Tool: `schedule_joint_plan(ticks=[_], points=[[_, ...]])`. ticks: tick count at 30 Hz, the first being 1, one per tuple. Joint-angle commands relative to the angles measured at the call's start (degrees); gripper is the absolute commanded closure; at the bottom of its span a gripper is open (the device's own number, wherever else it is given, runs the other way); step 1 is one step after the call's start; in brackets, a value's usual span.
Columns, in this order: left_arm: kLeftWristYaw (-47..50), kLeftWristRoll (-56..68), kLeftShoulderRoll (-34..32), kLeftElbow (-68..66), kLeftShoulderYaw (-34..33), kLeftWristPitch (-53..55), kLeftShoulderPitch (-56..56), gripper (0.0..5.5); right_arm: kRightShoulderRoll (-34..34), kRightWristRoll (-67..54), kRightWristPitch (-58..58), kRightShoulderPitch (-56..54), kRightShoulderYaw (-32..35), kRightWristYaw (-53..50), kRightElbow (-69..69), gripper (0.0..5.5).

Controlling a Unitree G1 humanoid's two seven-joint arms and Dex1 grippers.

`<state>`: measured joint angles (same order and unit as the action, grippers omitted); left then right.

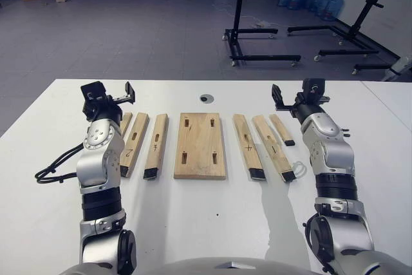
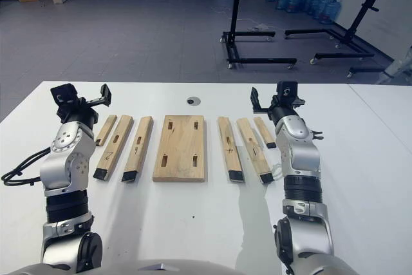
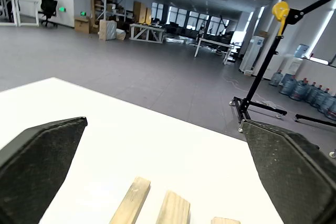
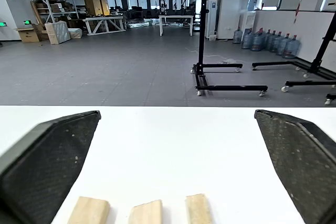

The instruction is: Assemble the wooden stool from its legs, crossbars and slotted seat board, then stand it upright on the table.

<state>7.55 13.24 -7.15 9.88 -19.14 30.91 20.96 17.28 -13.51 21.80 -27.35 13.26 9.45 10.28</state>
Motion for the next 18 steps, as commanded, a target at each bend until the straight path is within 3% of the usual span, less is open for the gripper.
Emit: schedule_joint_plan(ticks=[1,8,18], points=[[-0.5,1.1,0.0,0.1,0.4,1.4,1.2,0.11,0.0,-1.1,2.6,-0.2,1.1,-0.3,-0.1,0.1],[-1.6,0.3,-0.2,0.3,2.9,0.1,0.3,0.11,-0.6,-1.6,2.4,0.7,1.4,0.1,-1.2,0.1],[-2.2,0.9,-1.1,0.6,1.1,-0.3,-0.5,0.11,-0.5,-2.1,2.7,0.6,2.0,0.1,-0.7,0.1]])
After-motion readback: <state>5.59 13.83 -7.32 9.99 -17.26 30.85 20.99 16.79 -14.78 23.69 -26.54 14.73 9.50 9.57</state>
